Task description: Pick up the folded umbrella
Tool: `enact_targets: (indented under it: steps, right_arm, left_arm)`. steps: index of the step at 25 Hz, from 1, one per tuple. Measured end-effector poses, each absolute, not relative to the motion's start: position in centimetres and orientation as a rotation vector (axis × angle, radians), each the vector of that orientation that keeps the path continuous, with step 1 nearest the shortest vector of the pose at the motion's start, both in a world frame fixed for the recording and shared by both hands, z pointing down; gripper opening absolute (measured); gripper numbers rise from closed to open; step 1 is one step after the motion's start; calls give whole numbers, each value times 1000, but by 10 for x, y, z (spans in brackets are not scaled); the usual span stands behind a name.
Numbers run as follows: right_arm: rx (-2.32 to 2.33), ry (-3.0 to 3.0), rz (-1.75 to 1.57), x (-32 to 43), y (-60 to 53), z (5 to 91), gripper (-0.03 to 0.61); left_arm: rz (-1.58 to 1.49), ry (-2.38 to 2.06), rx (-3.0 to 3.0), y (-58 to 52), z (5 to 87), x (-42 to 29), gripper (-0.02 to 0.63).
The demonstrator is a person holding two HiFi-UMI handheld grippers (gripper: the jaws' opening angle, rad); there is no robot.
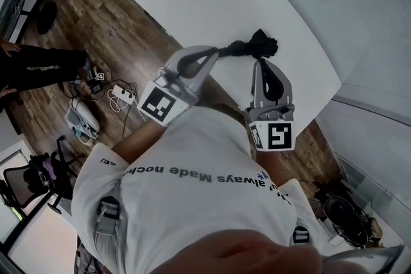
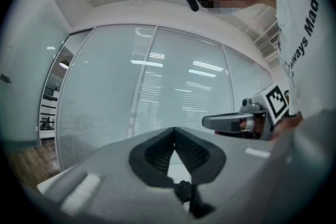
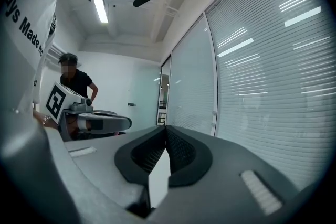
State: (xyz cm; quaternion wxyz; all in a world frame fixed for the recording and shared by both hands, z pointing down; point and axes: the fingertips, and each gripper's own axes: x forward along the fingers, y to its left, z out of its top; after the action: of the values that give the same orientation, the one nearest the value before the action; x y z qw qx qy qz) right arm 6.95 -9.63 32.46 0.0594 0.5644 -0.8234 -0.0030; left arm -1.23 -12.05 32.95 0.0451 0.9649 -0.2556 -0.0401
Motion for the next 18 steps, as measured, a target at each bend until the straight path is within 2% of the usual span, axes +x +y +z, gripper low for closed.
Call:
enact_targets:
  steps: [16,18]
  right_arm:
    - [1625,-2417,-57,103,-122,338,3]
    - [1590,-2409,-64,106,-128,349,26]
  left_arm:
    - [-83,-758,2908,-136,341,22,2]
    - [-70,-763,2898,-139,350,26,2]
